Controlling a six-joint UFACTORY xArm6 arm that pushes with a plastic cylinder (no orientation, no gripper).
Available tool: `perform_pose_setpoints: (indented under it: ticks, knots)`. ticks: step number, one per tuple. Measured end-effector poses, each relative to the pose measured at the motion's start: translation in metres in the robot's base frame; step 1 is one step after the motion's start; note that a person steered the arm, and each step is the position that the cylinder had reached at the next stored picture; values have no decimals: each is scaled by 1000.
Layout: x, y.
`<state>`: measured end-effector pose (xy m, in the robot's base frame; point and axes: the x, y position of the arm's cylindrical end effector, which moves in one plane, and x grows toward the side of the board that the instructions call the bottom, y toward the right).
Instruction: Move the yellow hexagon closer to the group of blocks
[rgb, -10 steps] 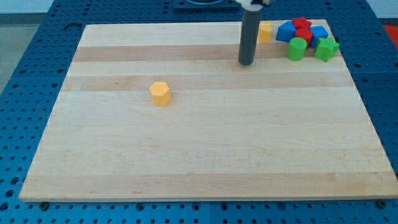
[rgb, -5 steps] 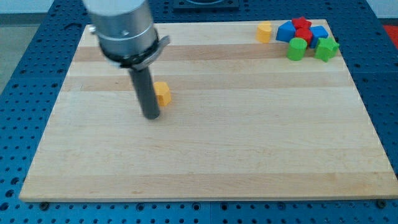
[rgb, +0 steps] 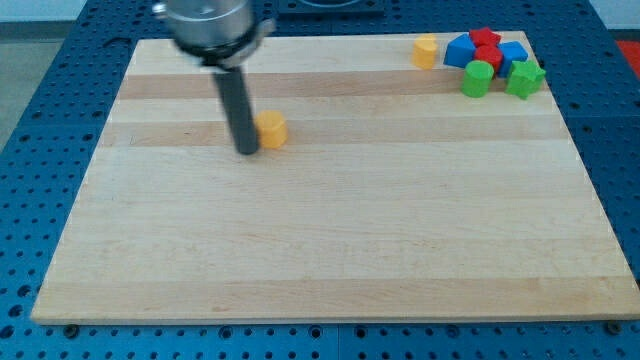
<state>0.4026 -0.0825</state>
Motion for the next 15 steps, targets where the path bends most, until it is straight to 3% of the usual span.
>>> perform_pose_setpoints:
  ticks: [1,2,3,4,5,7,9,10,12,14,15]
  knots:
    - [-32,53]
    - [-24,64]
    - [23,32]
    - [3,-8]
    - [-35,3]
    - [-65,117]
    - [-46,22]
    - [-69,13]
    - [-116,135]
    - [-81,75]
    - [-79,88]
